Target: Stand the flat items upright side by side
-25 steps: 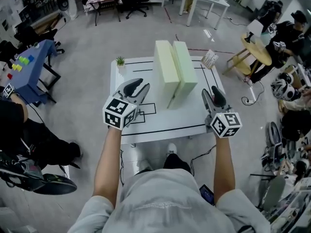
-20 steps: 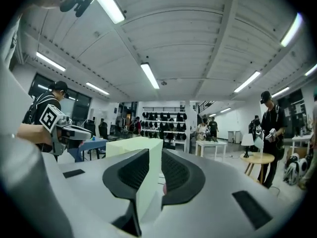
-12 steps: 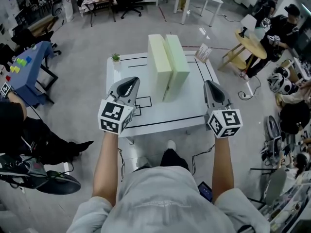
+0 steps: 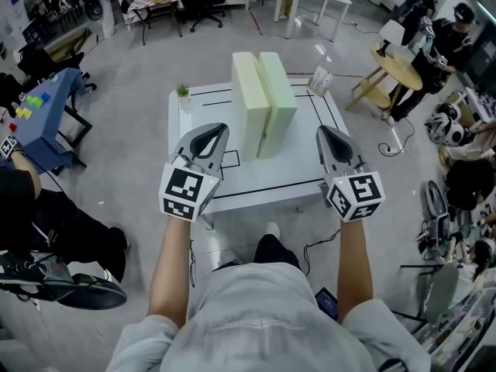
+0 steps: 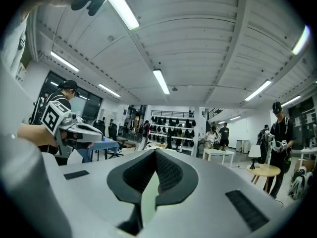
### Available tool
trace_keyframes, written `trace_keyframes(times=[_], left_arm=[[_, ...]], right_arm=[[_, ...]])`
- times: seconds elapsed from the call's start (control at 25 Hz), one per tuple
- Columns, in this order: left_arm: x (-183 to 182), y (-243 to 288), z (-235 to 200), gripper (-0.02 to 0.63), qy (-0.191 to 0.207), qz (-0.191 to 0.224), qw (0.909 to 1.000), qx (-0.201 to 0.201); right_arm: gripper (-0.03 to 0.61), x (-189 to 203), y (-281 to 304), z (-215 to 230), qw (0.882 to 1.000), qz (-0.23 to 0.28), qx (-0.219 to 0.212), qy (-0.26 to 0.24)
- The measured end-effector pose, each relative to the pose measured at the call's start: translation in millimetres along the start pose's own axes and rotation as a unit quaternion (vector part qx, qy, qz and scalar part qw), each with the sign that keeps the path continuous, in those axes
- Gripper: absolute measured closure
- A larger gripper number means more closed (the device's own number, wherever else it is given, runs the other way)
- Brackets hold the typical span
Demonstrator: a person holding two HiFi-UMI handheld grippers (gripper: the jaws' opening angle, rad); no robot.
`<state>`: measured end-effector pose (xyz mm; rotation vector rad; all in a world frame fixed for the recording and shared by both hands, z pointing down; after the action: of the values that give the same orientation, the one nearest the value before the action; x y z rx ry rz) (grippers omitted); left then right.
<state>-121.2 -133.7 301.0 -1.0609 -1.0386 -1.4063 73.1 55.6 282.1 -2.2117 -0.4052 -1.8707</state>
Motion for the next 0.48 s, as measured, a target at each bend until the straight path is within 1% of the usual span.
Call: trace_keyframes(times=[0.2, 0.32, 0.48], left_arm=[[5, -5, 12, 0.592, 0.013, -0.007, 0.9998, 0.013], [7, -11, 9, 0.592, 0.018, -0.006, 0.9998, 0.004], [8, -16, 2, 0.592, 0.012, -0.004, 0.9999, -0.006]], right_arm=[[0.551, 1, -7, -3, 1.0, 0.0, -0.004, -0.014], [0.551, 7, -7, -7, 1.0, -0.007, -0.005, -0.021], [0.551, 11, -5, -9, 1.0, -0.007, -0.008, -0.02]])
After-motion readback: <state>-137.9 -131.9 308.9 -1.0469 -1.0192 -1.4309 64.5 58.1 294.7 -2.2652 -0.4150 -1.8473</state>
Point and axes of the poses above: the fingertips, and each gripper's own axes: y forward along the fingers, z to its right, x out of its underside, the point moved 7 cm from there along -y, backward along the fingers, and after that the axes turned 6 degrees about x, right-handed, at the moved point
